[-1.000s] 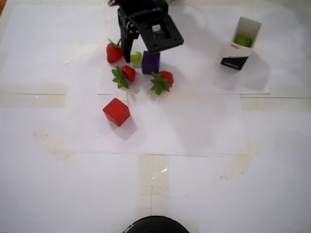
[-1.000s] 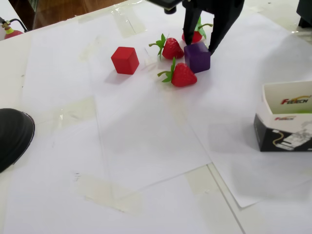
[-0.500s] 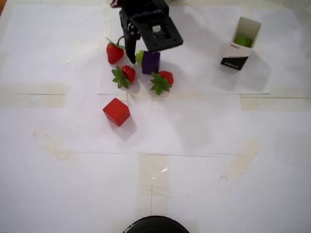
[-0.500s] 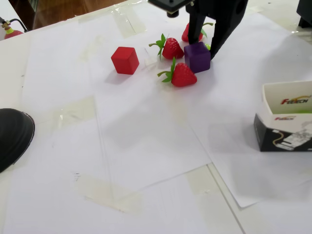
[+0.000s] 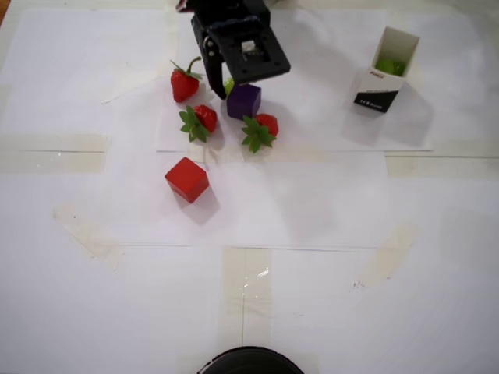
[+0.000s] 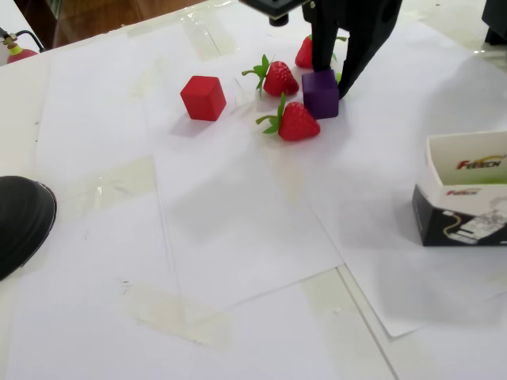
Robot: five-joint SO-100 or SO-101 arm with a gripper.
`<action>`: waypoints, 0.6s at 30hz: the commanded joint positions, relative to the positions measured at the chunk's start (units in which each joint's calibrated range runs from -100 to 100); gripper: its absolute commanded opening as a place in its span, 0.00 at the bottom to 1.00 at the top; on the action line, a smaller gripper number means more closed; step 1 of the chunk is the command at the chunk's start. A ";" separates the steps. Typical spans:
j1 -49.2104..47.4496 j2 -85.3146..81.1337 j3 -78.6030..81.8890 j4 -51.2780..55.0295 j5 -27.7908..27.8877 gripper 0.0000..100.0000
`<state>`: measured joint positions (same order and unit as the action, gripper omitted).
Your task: Pick up the grapes and place them in the box.
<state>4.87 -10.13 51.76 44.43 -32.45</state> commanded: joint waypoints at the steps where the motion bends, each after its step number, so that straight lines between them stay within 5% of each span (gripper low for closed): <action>1: 1.31 -0.87 -0.67 -0.72 -0.24 0.05; 11: 1.09 -1.39 -9.40 7.37 0.78 0.04; 18: -1.78 -3.37 -30.95 27.80 0.88 0.04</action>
<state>5.54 -9.95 36.83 59.60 -31.09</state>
